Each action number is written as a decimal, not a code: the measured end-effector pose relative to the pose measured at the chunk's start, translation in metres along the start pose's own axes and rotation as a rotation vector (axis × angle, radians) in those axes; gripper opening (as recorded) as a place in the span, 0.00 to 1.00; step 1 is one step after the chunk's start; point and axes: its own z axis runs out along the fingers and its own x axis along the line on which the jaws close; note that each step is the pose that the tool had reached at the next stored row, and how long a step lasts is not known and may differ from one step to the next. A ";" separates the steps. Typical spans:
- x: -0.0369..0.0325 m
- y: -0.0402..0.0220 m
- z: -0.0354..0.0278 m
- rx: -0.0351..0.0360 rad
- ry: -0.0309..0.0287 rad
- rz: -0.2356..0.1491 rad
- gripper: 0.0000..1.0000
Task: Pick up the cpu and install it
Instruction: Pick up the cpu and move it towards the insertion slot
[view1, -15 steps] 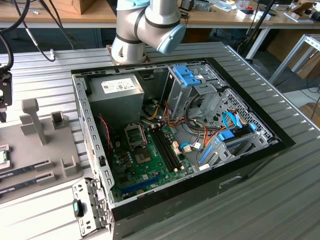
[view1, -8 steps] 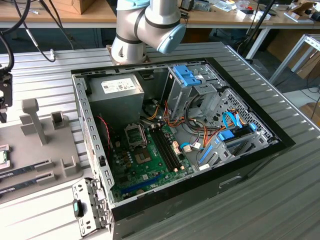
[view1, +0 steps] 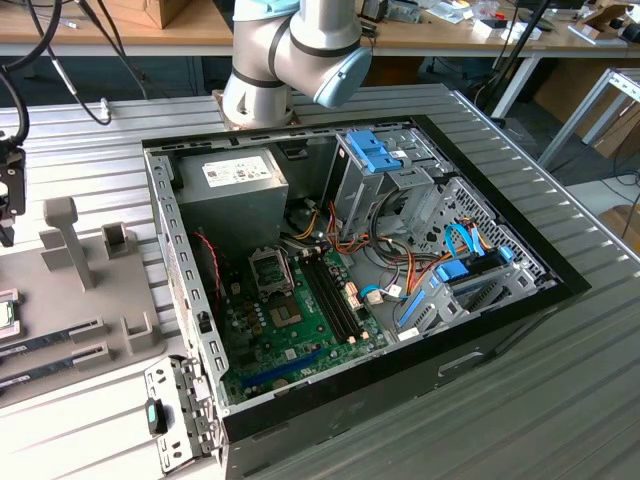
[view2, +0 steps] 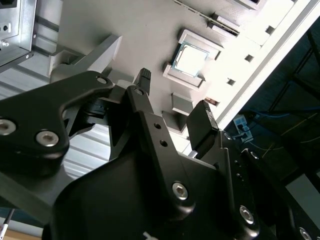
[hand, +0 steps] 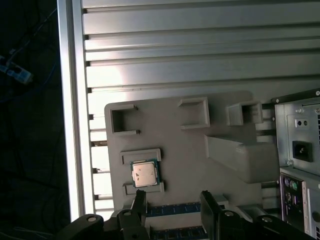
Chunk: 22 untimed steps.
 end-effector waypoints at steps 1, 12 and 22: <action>0.0002 0.0000 0.0003 -0.0001 -0.0001 0.000 0.56; 0.0017 -0.0001 0.0032 0.0000 0.0000 0.000 0.56; 0.0018 -0.0001 0.0056 0.0000 0.0000 0.000 0.56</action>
